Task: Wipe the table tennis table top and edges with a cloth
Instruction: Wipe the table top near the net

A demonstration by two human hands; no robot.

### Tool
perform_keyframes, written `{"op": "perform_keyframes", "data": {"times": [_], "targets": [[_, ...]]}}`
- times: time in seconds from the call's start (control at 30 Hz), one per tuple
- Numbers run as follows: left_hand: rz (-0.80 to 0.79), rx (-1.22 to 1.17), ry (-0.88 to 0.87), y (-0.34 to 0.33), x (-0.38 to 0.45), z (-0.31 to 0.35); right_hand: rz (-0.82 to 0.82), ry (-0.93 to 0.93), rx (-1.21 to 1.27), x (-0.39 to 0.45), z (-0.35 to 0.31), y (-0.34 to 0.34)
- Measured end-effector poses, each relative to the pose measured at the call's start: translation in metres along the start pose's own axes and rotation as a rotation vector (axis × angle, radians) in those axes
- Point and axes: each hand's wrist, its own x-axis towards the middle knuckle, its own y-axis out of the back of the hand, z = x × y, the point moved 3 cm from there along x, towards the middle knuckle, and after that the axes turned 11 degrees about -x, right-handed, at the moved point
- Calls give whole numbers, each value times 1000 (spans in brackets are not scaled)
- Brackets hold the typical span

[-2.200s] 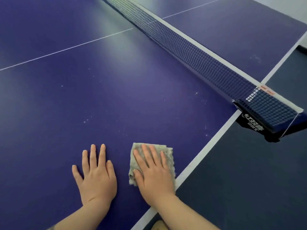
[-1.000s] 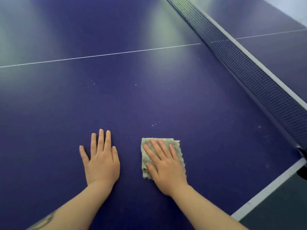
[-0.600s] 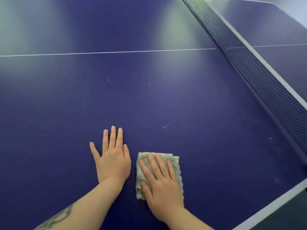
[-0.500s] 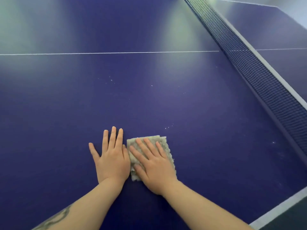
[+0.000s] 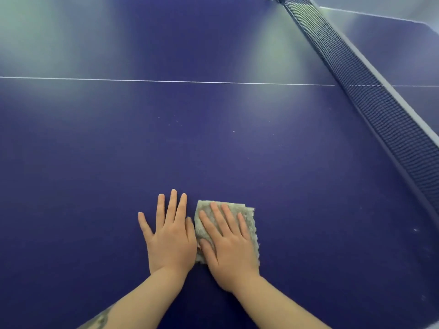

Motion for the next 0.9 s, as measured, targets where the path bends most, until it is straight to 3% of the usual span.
{"op": "perform_keyframes", "data": {"times": [0.1,0.2,0.3,0.43,0.6,0.67,0.8,0.9], "targets": [[6,-116,68,8,4,2,-32,59,19,60,29,6],[-12,-102,59,22,31,-6,-103,-216,-1,82,81,6],[11,-23,53,43,75,-38,-54,-466,-66,52,96,-1],[25,36,54,60,115,-65,54,-219,-28,33,27,1],[65,31,47,57,119,-66,28,56,-32,112,-7,8],[70,34,46,57,120,-68,1,-8,-22,140,17,10],[63,42,34,56,121,-70,-53,-344,-44,129,72,6],[60,55,33,55,121,-70,20,-325,-75,95,48,5]]}}
